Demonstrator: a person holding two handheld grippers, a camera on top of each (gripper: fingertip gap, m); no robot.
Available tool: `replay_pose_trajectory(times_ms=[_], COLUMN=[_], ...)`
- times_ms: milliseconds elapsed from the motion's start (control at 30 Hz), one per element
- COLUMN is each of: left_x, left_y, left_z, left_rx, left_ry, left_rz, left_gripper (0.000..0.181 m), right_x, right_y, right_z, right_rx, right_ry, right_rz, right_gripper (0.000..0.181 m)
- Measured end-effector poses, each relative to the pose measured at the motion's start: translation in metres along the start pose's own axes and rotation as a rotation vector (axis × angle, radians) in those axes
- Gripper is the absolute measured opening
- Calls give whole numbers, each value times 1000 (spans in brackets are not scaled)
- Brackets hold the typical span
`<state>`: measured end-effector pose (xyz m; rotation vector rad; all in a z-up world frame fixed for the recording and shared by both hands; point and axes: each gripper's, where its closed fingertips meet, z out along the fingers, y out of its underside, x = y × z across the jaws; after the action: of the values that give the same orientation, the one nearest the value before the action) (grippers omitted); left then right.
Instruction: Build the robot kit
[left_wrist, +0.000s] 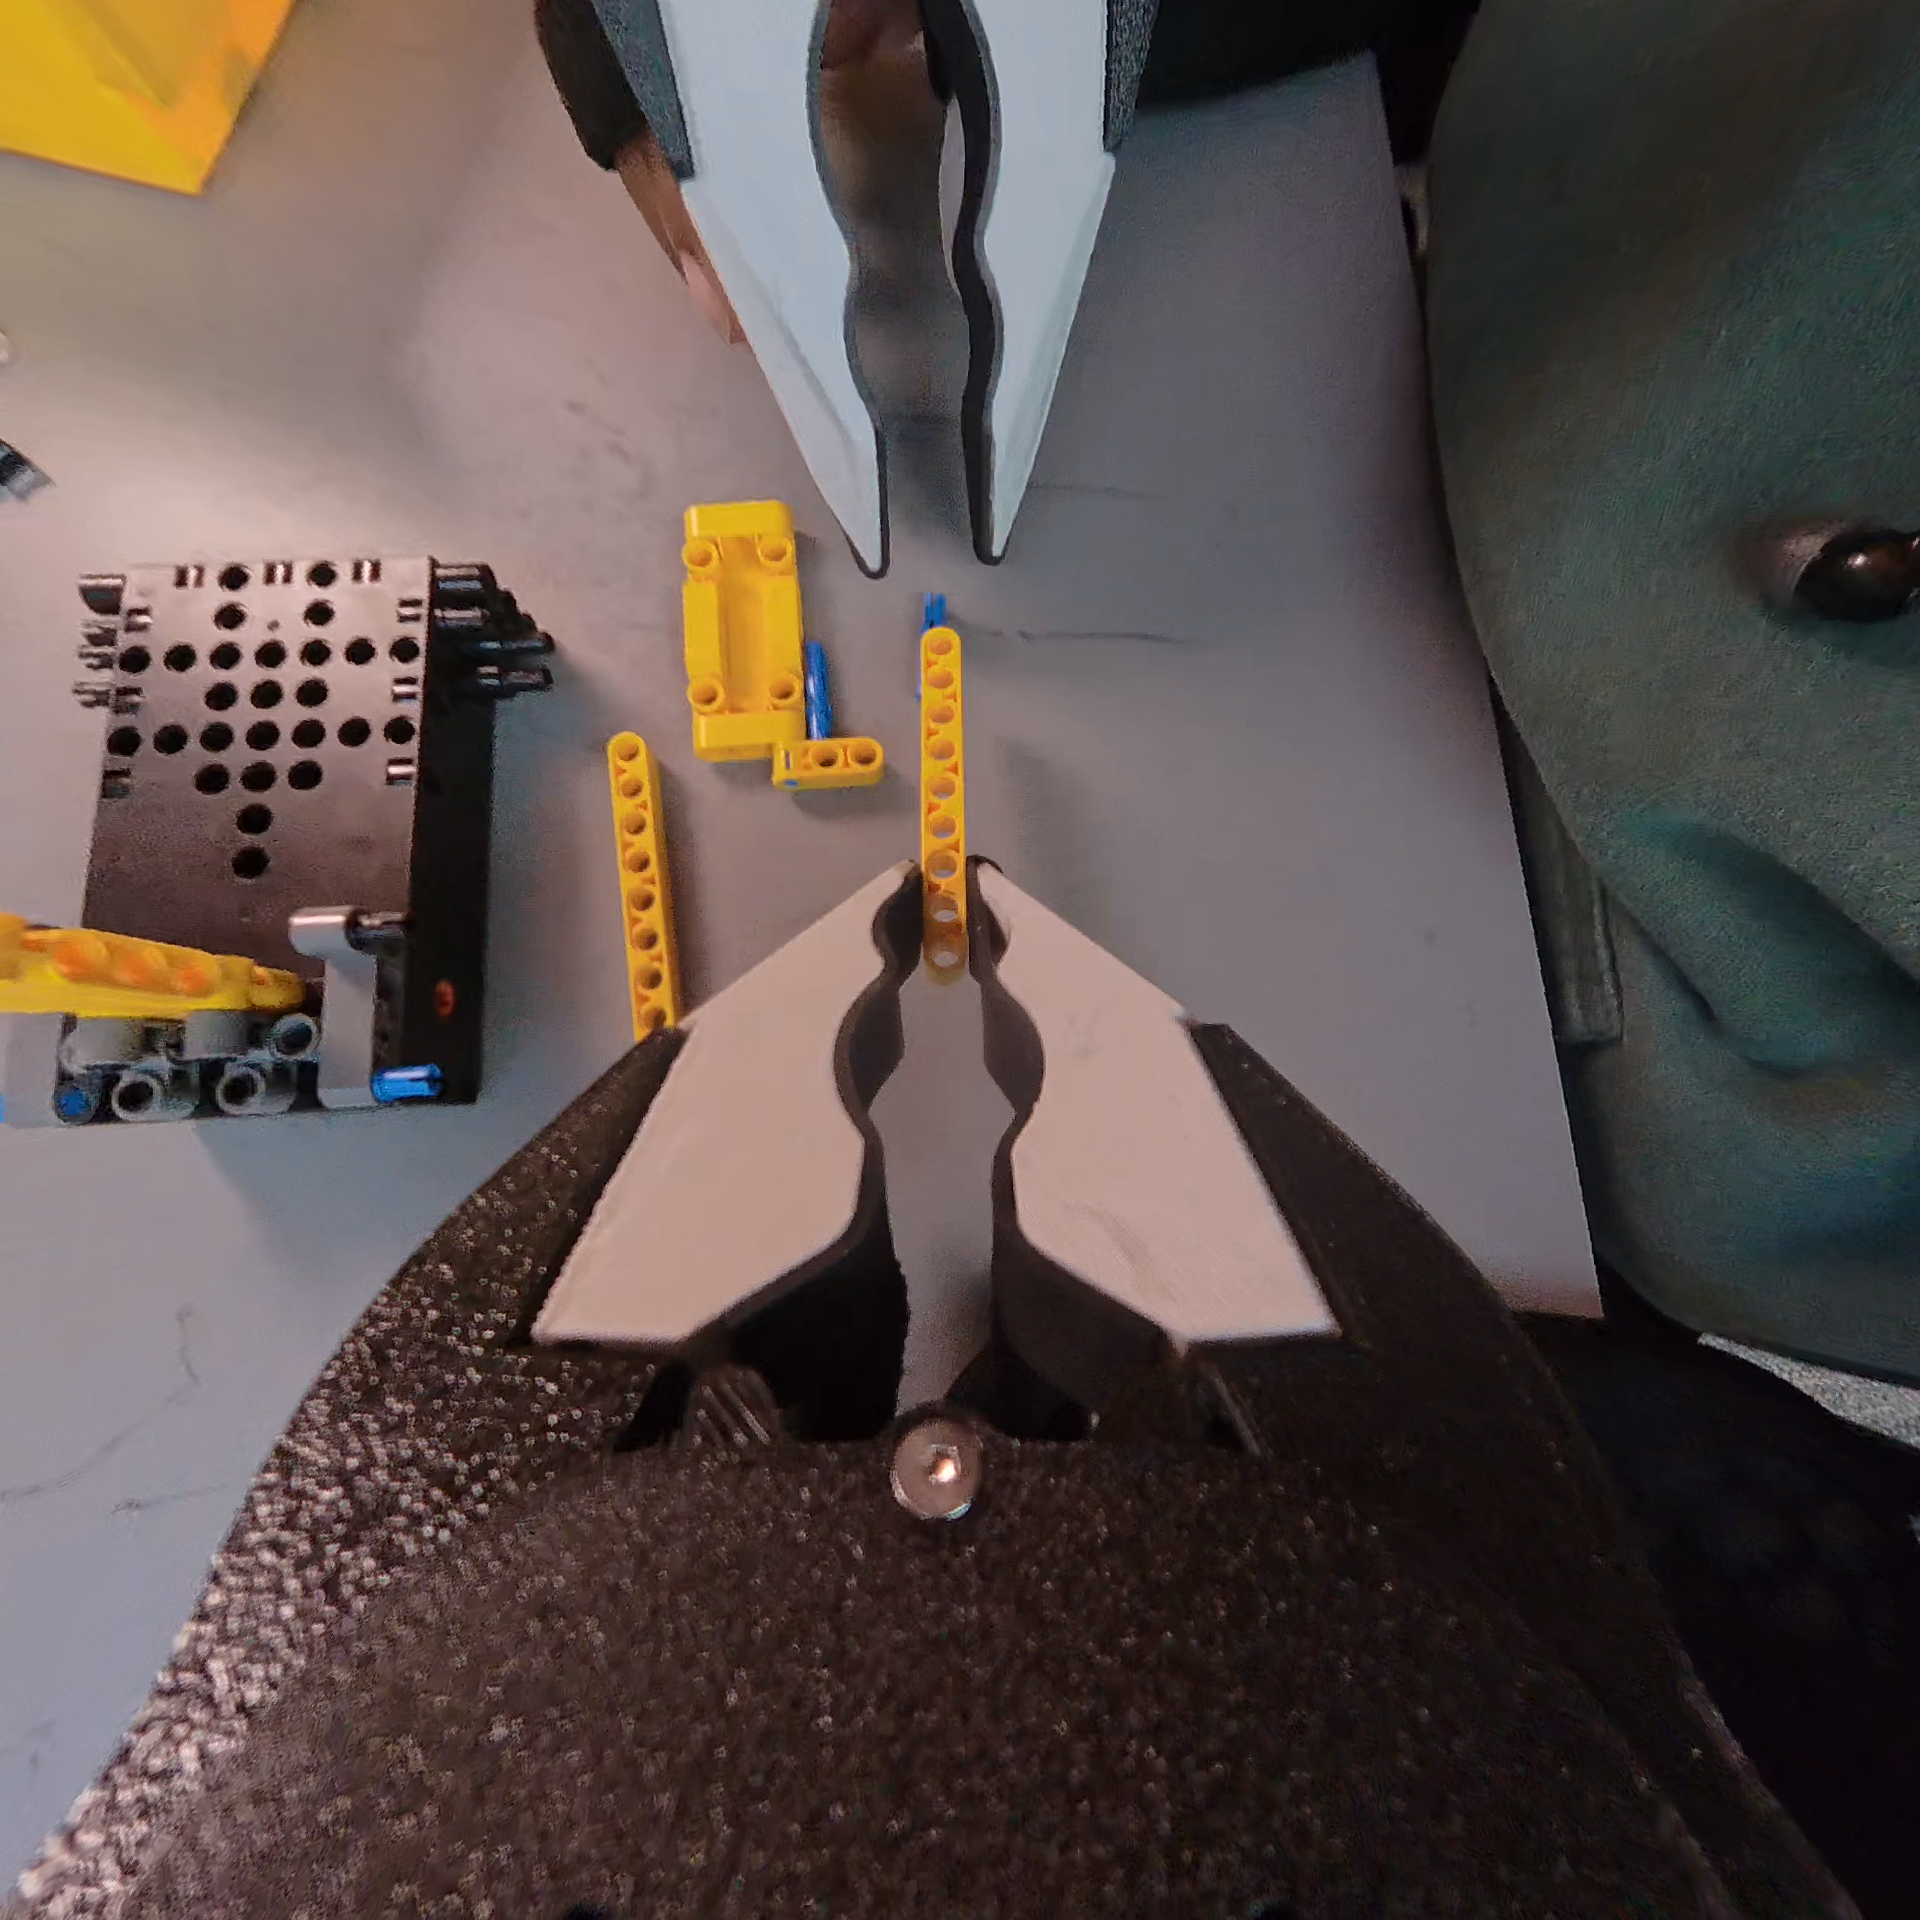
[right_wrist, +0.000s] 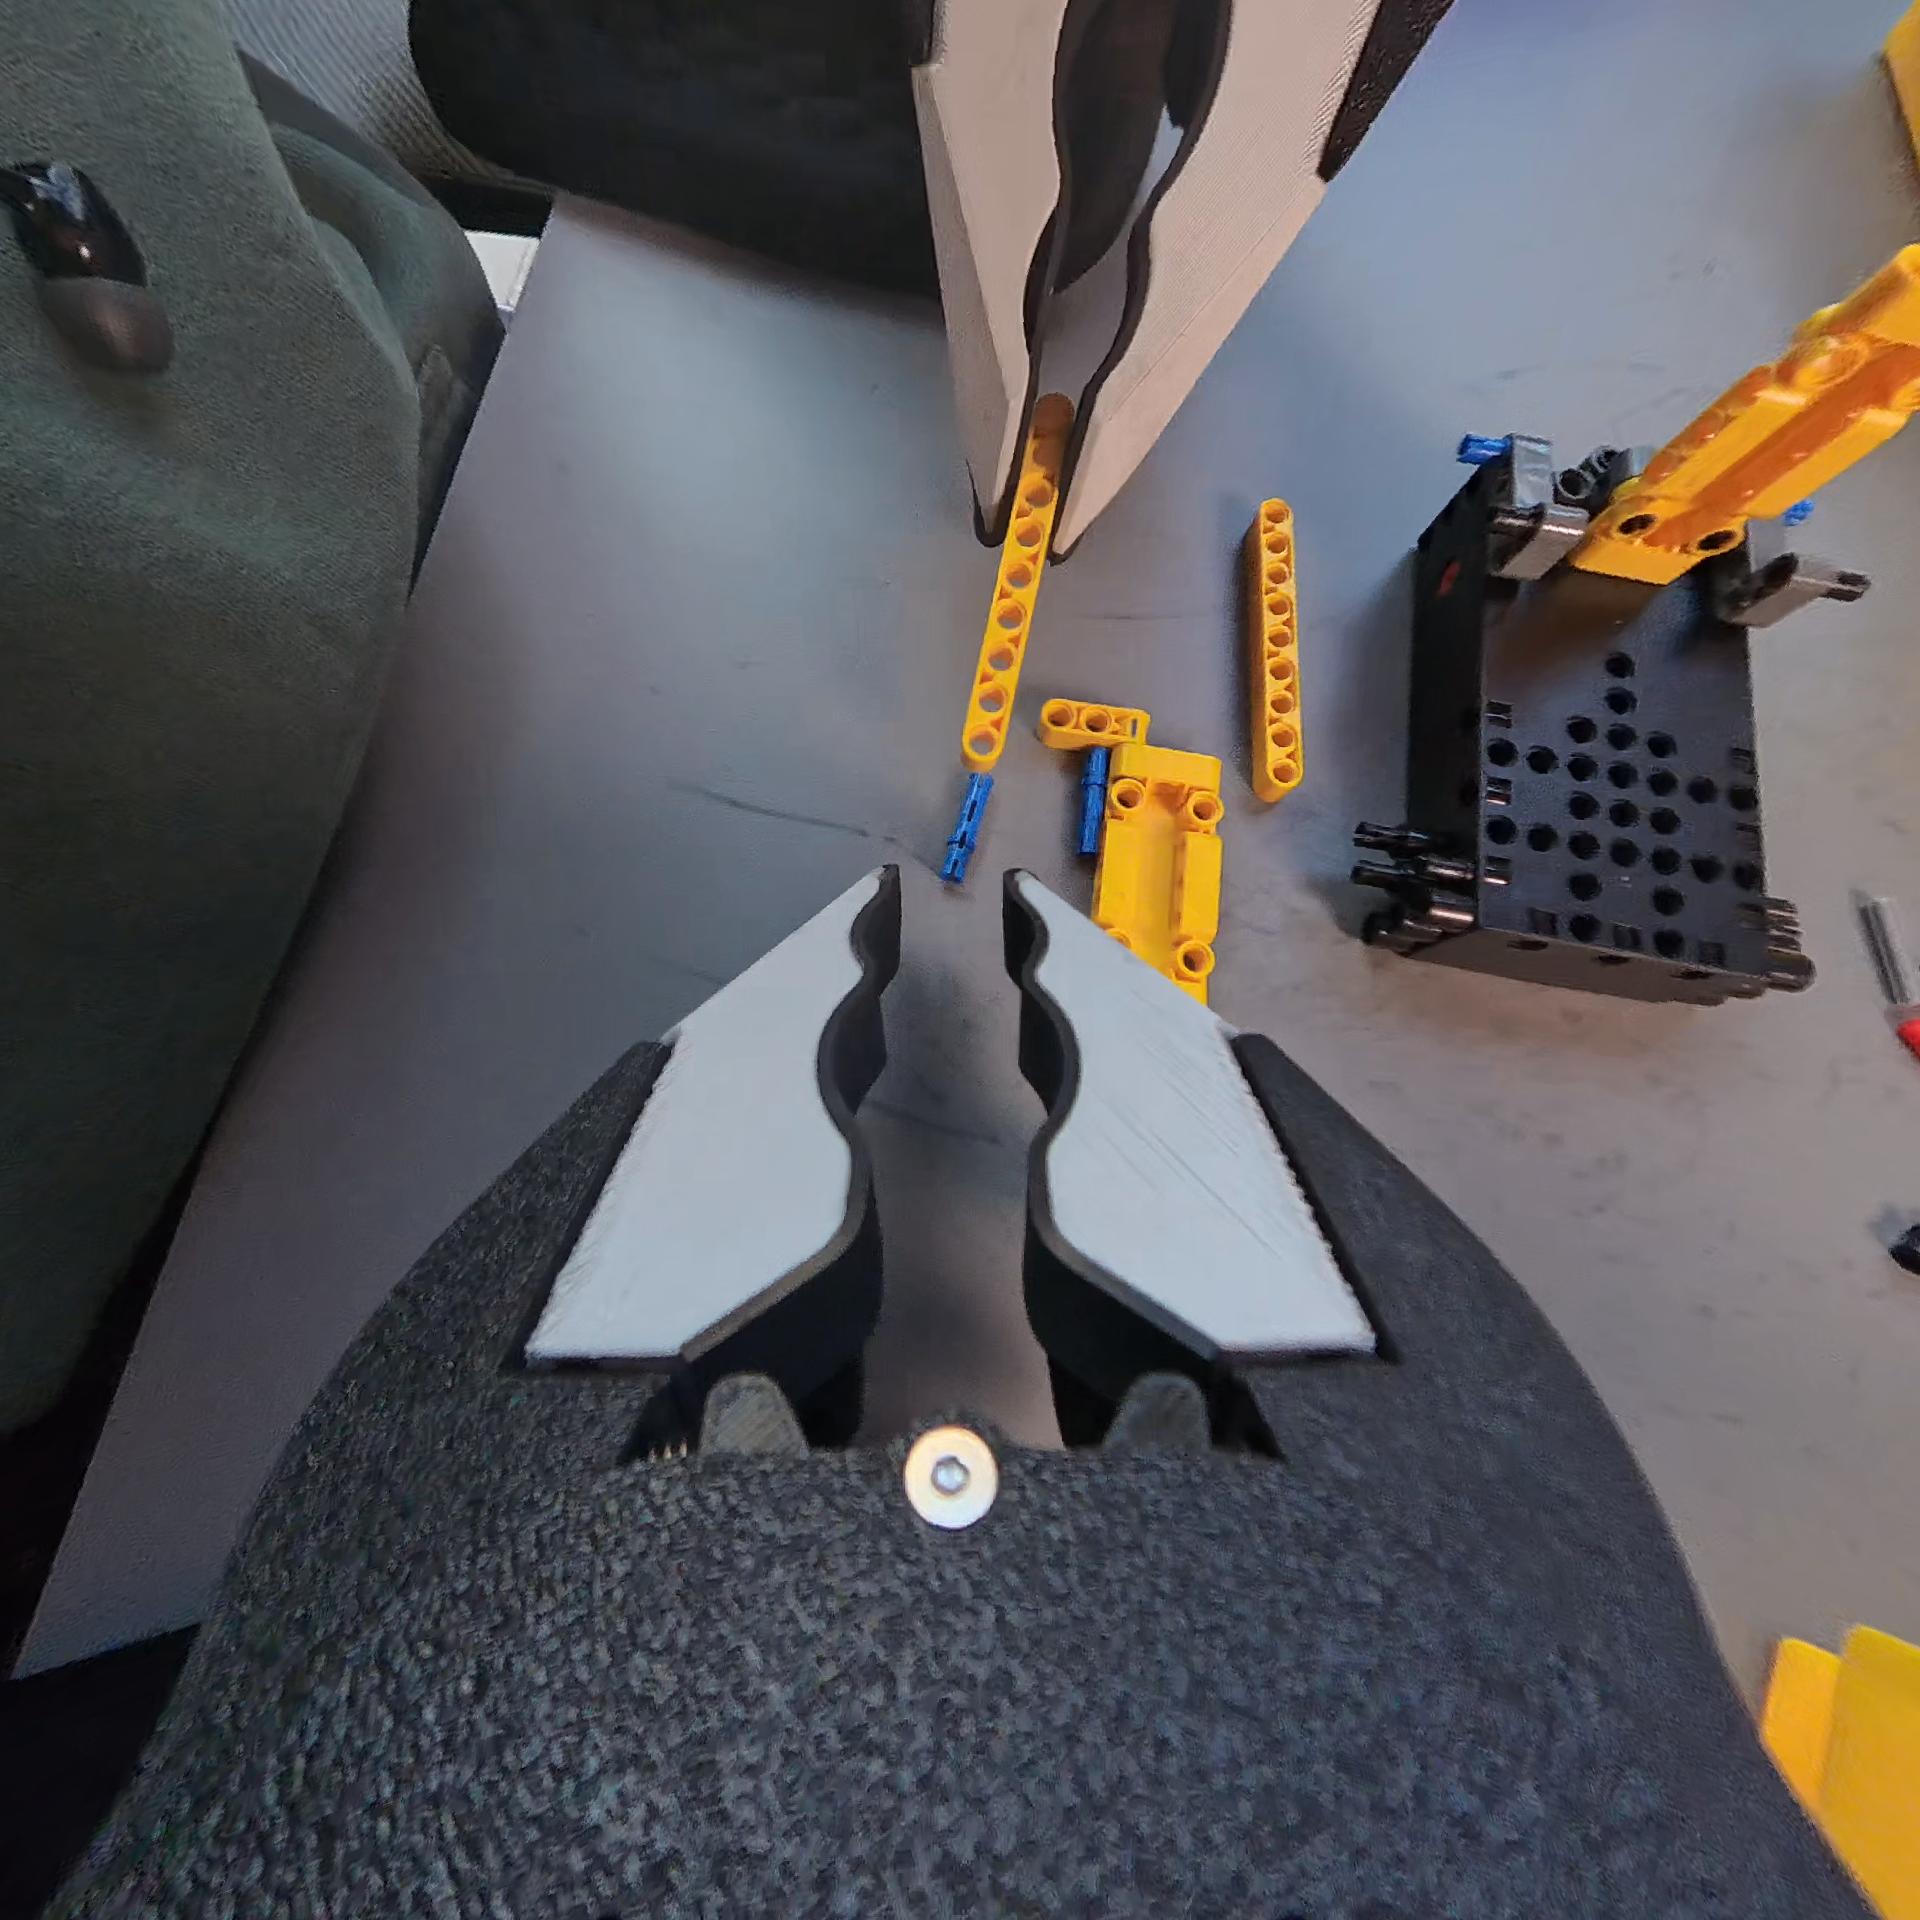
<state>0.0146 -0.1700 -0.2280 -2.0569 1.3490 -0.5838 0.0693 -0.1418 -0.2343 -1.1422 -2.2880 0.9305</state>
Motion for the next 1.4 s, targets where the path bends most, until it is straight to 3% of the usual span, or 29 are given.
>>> replay_pose_trajectory(times_ms=[133, 267, 500, 800, 1067, 1233, 1400], left_x=[9, 9, 2, -2, -1, -10, -37], left_y=[17, 19, 13, -1, -2, -19, -50], left_z=[1, 6, 14, 28, 27, 11, -15], left_rx=[-95, -105, -110, -109, -95, 47, 290], left_ry=[21, 10, -39, -65, -45, -60, -208], left_rz=[4, 3, 8, 1, -26, -78, -121], left_gripper=[7, 7, 7, 7, 17, 19, 21], right_x=[2, 2, 4, 33, 38, 41, 45], right_y=[0, -1, 9, -29, -31, -37, -65], right_z=[14, 17, 6, -35, -34, -37, -50], right_rx=[-63, -105, -113, 240, 286, 337, 521], right_ry=[16, 9, 0, 86, 101, 116, 137], right_rz=[17, 19, 8, 73, 87, 94, 140], right_gripper=[17, 6, 5, 5, 5, 5, 5])
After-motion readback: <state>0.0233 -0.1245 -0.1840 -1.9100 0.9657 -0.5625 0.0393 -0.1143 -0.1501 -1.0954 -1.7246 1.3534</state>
